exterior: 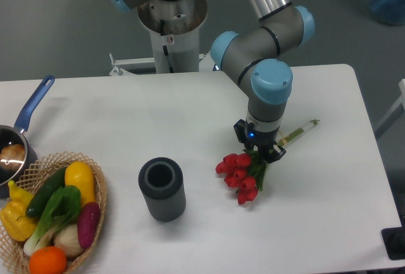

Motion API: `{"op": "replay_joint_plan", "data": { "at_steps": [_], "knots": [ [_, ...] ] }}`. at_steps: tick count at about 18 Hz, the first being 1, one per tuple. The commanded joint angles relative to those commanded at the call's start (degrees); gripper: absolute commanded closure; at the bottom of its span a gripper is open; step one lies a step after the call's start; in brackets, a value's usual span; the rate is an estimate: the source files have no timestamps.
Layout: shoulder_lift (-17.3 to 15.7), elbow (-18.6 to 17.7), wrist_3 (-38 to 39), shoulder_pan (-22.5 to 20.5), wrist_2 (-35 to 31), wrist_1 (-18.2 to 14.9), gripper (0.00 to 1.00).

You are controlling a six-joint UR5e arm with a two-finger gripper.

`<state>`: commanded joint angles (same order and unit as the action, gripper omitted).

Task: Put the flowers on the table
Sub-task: 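Open the gripper to release the tulips and lift away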

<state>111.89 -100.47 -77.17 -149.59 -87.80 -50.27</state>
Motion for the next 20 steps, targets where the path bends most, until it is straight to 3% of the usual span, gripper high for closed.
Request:
{"op": "replay_joint_plan", "data": {
  "at_steps": [4,11,20],
  "knots": [
    [-0.09,0.27,0.26,-0.35,2.02,-0.09,0.00],
    [-3.51,0.71,0.00,-1.23,2.55,0.00,0.00],
    [-5.27,3.34,-0.17,-2.02,2.64,0.00,0.00]
  ]
}}
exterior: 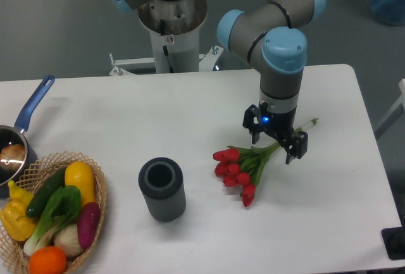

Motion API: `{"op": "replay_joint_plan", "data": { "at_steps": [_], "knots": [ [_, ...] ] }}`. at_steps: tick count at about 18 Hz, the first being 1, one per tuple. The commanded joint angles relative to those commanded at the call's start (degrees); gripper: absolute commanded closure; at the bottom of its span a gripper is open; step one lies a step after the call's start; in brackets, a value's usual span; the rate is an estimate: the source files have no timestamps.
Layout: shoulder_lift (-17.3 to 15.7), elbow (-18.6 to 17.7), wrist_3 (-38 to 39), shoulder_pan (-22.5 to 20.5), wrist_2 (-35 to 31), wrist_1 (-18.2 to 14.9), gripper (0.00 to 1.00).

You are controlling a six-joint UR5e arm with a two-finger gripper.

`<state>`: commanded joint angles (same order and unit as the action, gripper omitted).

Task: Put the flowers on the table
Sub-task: 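Open the gripper to release the tulips and lift away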

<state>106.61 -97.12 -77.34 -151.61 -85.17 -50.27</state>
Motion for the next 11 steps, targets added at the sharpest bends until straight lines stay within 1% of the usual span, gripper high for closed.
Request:
{"op": "replay_joint_plan", "data": {
  "at_steps": [4,11],
  "knots": [
    [-0.09,1.06,0.09,-0.18,0.00,0.00,0.00],
    [-0.35,1.15,0.09,-0.26,0.09,-0.09,0.00]
  ]
}}
